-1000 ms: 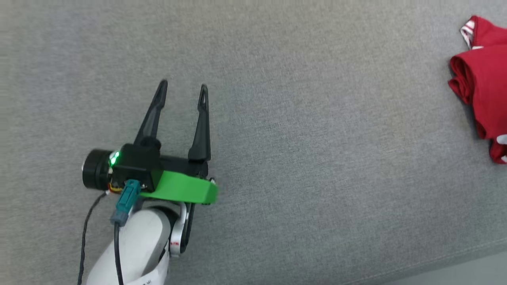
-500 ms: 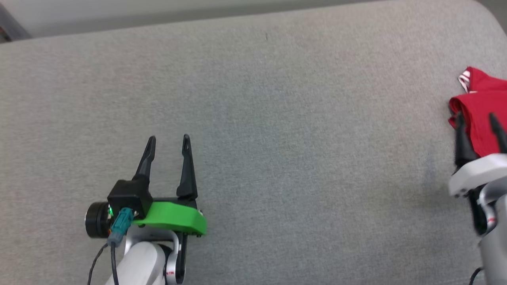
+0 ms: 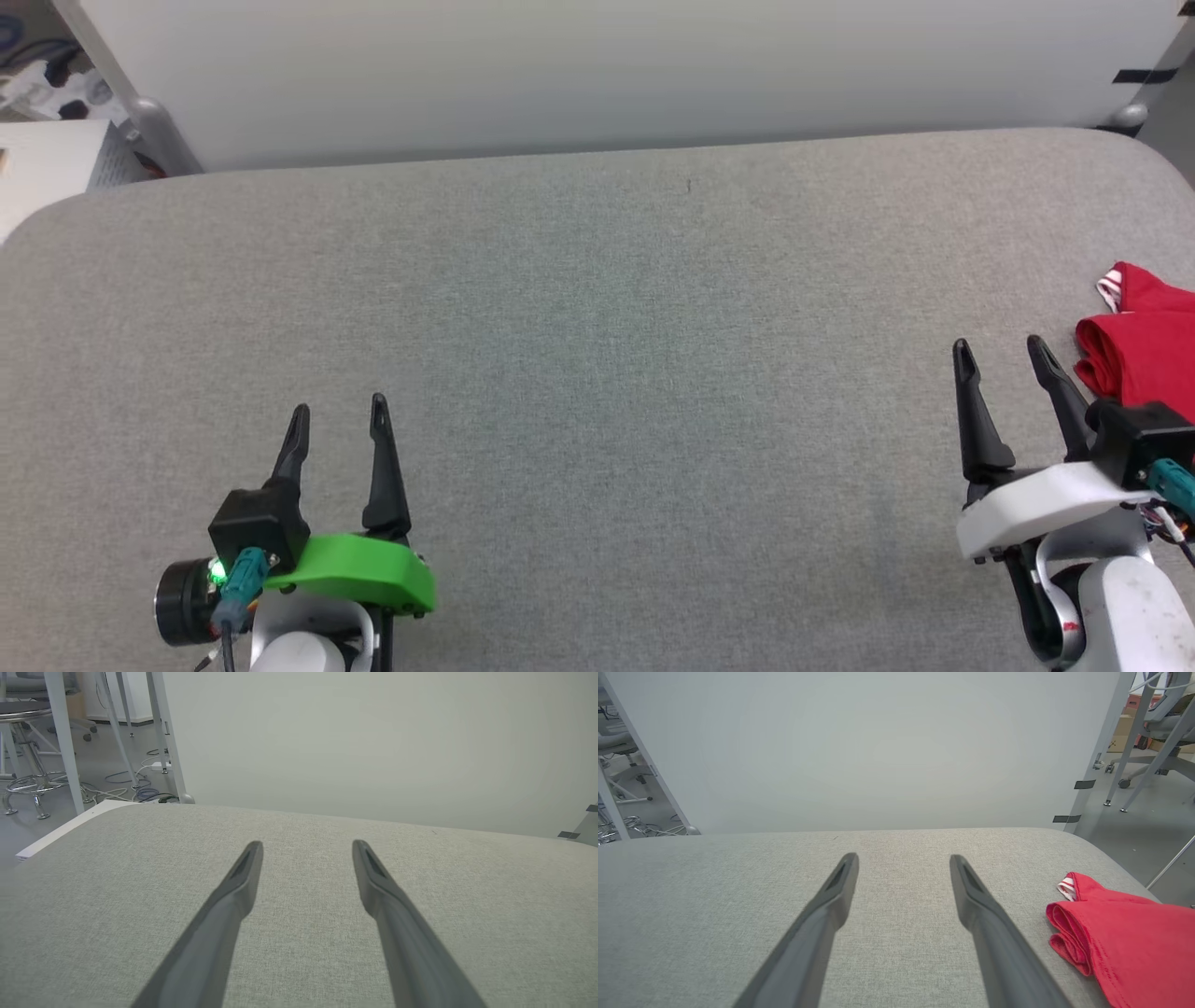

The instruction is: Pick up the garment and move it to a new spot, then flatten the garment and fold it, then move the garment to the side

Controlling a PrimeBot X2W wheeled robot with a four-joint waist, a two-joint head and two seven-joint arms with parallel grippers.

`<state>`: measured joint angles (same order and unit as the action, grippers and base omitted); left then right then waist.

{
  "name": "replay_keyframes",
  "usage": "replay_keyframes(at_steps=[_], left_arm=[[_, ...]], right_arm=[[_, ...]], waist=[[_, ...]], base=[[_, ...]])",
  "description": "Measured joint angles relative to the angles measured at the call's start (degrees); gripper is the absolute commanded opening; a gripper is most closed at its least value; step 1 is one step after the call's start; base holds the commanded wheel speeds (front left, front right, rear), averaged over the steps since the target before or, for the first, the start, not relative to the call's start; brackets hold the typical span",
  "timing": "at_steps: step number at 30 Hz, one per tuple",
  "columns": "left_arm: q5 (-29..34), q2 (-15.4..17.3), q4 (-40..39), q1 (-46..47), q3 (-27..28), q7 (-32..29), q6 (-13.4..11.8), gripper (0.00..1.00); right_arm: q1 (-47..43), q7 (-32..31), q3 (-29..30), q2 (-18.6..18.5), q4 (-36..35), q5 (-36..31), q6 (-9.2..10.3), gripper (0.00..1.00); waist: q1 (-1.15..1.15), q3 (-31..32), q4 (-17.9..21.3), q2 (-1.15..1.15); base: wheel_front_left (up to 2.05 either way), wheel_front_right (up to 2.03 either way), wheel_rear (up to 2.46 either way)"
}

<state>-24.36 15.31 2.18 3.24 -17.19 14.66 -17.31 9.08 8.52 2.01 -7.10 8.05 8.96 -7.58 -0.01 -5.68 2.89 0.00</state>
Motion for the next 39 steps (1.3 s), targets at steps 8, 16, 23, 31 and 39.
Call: replay_keyframes(at_steps=[8,16,23,31,39], left_arm=[[0.1,2.0,1.8,-3.3,-0.8,-0.2,0.5,1.00],[0.2,3.5,2.2,-4.5,-0.8,-0.8,0.5,1.00],[-0.4,4.8,1.4,-4.8,-0.2,-0.8,1.5,1.00],[-1.3,5.9,0.6,-5.6,-0.2,-0.9,2.7,1.00],[-2.9,6.7,0.3,-5.6,-0.1,-1.7,3.8,1.00]], right_arm=[[-7.9,-4.9,-0.1,1.6,-9.5,-1.0,0.00,1.00],[-13.5,-8.6,-0.2,2.9,-15.2,-1.7,0.00,1.00],[-15.4,-10.4,-0.3,3.2,-18.0,-1.8,0.00,1.00],[-16.2,-11.4,-0.3,3.5,-19.6,-2.2,0.00,1.00],[-16.2,-12.1,-0.5,3.6,-20.2,-2.3,0.00,1.00]], waist=[[0.00,4.0,-0.7,0.00],[0.00,7.2,-1.0,0.00],[0.00,8.4,-1.5,0.00],[0.00,9.0,-1.9,0.00],[0.00,9.2,-2.4,0.00]], base=[[0.00,0.00,0.00],[0.00,0.00,0.00],[0.00,0.00,0.00],[0.00,0.00,0.00],[0.00,0.00,0.00]])
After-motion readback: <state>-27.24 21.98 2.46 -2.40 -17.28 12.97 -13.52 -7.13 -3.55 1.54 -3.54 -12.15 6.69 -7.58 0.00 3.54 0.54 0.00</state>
